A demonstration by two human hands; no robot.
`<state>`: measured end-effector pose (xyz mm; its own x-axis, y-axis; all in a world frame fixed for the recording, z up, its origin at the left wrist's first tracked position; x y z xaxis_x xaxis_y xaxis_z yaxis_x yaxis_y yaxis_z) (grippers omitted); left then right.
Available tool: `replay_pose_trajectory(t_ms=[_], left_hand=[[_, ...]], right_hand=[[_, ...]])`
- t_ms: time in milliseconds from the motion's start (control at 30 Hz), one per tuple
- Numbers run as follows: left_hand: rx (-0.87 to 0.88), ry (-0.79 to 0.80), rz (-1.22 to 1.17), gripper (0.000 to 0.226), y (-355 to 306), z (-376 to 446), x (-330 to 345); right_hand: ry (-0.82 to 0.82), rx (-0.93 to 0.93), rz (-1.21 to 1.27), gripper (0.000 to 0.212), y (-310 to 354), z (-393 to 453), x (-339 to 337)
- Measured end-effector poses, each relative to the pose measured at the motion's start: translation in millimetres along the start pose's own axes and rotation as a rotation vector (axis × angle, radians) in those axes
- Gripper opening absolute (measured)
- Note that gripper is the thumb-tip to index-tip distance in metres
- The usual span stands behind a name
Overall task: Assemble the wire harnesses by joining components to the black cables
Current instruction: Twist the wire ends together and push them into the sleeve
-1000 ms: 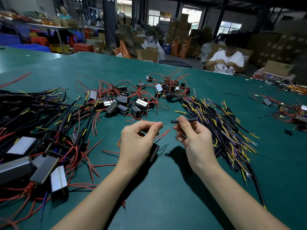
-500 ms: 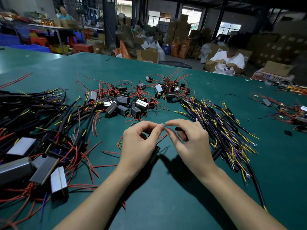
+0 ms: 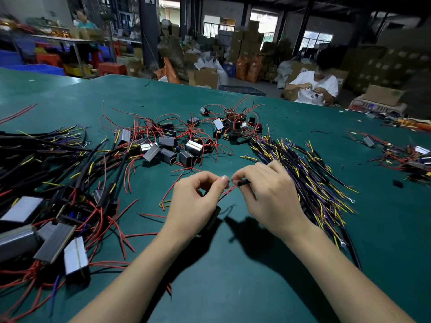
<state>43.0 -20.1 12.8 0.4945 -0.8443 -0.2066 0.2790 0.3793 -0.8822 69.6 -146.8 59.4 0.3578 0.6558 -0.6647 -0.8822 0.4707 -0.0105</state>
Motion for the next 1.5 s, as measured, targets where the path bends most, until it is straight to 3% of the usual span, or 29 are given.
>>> replay_pose_trajectory(t_ms=[100, 200, 367, 600, 733, 1033, 1167, 1300, 1400, 1500], left_hand=[[0.150, -0.015, 0.091, 0.007, -9.7, -3.8, -0.3], [0.273, -0.036, 0.165, 0.017, -14.1, -5.8, -0.5], [0.373, -0.102, 0.264, 0.003, -17.4, -5.3, -5.7], [0.371, -0.112, 0.284, 0.006, -18.6, -6.4, -4.7], [0.307, -0.110, 0.293, 0.009, -14.8, -6.0, -6.0], [0.187, -0.055, 0.272, 0.009, -8.0, -5.7, -2.8], [0.178, -0.092, 0.255, 0.009, -7.6, -5.0, -5.4], [0.164, -0.126, 0.222, 0.010, -7.4, -5.2, -8.1], [0.149, -0.146, 0.198, 0.012, -7.7, -5.5, -9.5], [0.134, -0.167, 0.166, 0.014, -7.9, -6.4, -11.1]], right_hand=[[0.054, 0.160, 0.101, 0.003, -10.1, -4.7, 5.0], [0.102, 0.299, 0.197, 0.008, -20.8, -6.6, 11.6], [0.152, 0.338, 0.287, 0.006, -20.6, -8.3, 18.7], [0.038, 0.166, 0.119, 0.005, -9.8, -4.2, 6.3], [0.007, 0.002, -0.008, 0.024, -2.0, -4.6, 5.4], [-0.029, -0.003, -0.065, 0.022, -4.2, -8.7, 6.0], [0.002, 0.170, 0.230, 0.005, -12.0, -10.7, 10.1], [-0.042, 0.552, 0.732, 0.026, -26.2, -16.2, 20.5], [-0.118, 0.724, 0.882, 0.040, -36.2, -16.3, 23.0], [-0.169, 0.856, 1.090, 0.036, -43.2, -20.1, 27.6]])
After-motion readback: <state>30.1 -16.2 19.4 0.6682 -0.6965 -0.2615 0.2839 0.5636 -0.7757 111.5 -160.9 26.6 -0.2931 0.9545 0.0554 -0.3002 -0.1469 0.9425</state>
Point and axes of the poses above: each hand's wrist, its own z-axis towards the middle knuckle, its own x-axis out of the palm, y = z × x, the point moved 7 cm from there along z, towards the middle knuckle, and after that the axes turned 4 degrees about z, right-handed, at the moved point
